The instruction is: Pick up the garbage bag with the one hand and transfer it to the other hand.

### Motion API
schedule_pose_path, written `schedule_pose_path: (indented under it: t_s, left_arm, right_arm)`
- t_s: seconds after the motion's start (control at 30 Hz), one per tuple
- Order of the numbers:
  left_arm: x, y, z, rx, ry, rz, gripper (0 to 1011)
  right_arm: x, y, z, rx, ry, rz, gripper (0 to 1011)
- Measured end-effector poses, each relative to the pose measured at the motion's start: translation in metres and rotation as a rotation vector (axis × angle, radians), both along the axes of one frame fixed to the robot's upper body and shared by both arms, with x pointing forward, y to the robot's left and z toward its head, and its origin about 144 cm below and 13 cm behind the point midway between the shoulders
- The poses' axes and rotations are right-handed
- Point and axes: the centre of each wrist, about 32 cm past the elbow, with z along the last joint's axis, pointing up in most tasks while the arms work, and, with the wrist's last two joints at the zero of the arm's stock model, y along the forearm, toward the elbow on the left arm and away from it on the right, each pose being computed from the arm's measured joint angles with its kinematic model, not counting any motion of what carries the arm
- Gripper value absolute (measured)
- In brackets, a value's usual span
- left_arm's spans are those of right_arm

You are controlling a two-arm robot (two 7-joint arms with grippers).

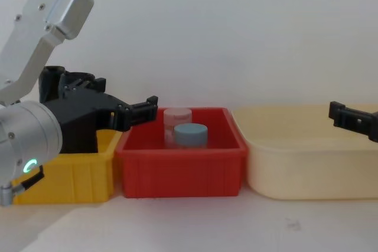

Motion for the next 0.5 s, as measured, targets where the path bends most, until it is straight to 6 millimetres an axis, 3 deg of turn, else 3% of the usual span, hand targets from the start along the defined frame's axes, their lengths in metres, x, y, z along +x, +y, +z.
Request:
schedule_pose_path:
  t_s: [0.5]
  left_arm:
    - [0.0000, 0.0000, 0.0000, 0.000, 0.000, 0.000, 1001]
  right_arm:
    - [0.0000, 0.0000, 0.0000, 0.000, 0.000, 0.000, 1000]
